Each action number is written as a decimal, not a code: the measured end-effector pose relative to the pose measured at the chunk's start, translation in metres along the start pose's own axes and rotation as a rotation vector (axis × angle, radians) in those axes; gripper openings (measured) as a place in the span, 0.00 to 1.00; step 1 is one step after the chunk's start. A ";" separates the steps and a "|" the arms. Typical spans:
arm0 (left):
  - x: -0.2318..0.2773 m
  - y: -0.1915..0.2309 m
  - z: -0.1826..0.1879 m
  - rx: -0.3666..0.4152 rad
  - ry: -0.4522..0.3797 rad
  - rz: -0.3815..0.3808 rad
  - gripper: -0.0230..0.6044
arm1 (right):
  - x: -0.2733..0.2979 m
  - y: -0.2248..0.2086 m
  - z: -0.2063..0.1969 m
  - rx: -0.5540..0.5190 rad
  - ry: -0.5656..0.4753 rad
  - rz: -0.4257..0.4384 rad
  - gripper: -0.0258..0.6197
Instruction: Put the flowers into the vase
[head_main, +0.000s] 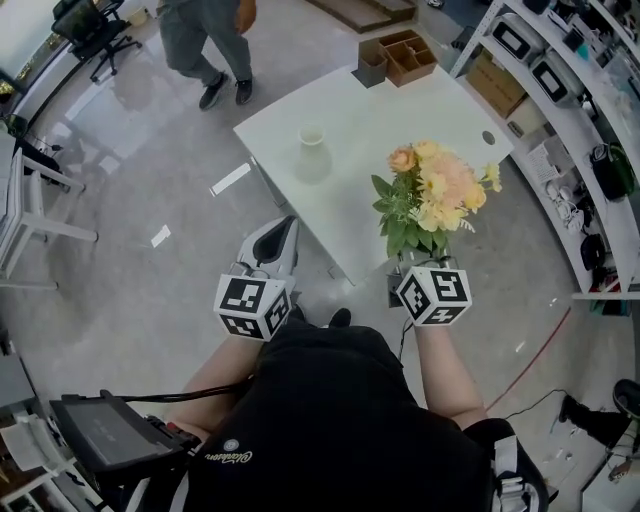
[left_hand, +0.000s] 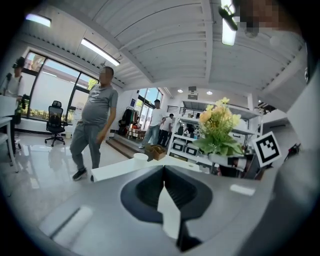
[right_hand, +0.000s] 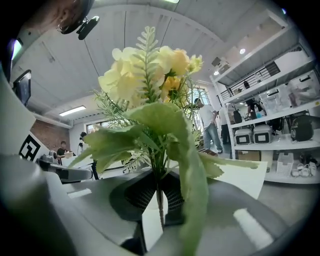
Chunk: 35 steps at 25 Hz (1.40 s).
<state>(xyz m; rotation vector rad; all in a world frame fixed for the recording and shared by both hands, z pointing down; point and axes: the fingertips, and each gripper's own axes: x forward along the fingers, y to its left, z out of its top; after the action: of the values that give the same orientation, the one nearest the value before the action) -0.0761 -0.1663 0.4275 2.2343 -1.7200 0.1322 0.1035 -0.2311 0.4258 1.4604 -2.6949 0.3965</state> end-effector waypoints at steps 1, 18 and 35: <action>-0.002 0.000 0.000 0.002 0.000 0.008 0.05 | -0.001 0.001 0.000 -0.001 0.000 0.007 0.09; 0.018 0.126 0.032 0.039 0.017 -0.045 0.05 | 0.077 0.075 0.000 0.011 -0.007 -0.066 0.09; 0.059 0.161 0.051 0.025 0.038 -0.069 0.05 | 0.142 0.109 0.057 -0.059 -0.077 -0.023 0.09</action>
<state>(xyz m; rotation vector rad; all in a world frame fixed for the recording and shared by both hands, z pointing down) -0.2202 -0.2729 0.4256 2.2912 -1.6283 0.1801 -0.0608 -0.3044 0.3728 1.5201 -2.7195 0.2628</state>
